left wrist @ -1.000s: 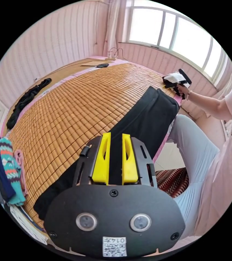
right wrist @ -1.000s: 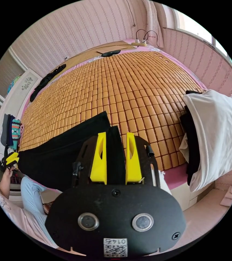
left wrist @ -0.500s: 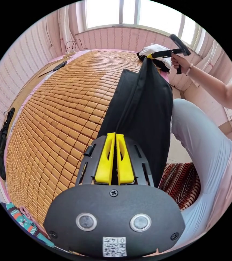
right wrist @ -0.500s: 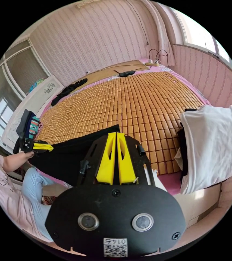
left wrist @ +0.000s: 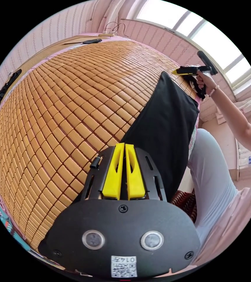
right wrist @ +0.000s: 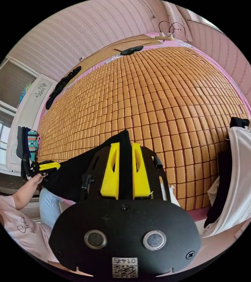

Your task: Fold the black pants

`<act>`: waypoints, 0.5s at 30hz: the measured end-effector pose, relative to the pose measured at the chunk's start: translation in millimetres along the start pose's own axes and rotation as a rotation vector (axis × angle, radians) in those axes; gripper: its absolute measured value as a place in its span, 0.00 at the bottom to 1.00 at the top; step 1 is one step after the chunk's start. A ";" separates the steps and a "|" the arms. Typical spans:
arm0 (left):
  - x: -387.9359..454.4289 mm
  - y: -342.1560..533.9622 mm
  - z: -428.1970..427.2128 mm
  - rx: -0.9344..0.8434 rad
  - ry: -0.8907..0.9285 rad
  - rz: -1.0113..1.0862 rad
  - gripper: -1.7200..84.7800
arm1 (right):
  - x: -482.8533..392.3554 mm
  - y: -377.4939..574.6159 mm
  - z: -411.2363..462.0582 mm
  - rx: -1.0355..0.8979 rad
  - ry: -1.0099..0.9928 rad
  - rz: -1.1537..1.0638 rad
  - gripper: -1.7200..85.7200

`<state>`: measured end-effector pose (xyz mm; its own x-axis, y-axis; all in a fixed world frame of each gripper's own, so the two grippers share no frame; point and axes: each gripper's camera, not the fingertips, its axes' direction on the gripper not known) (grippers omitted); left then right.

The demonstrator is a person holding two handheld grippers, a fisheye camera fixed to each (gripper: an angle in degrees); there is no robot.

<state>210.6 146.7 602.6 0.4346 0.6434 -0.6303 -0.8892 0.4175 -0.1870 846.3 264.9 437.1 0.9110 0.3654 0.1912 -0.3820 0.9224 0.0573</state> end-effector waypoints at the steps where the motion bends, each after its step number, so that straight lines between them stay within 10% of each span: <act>1: -1.1 0.8 0.0 0.036 -0.007 0.023 0.01 | 2.3 13.9 -5.8 0.028 -0.022 0.007 0.10; 15: -12.9 -2.5 19.2 0.026 -0.021 0.047 0.01 | 30.6 164.7 1.2 0.136 0.053 0.310 0.04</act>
<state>210.0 149.7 625.7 0.3960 0.6756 -0.6219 -0.9047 0.4030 -0.1382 811.0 427.9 453.5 0.7540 0.6348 0.1691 -0.6557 0.7427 0.1357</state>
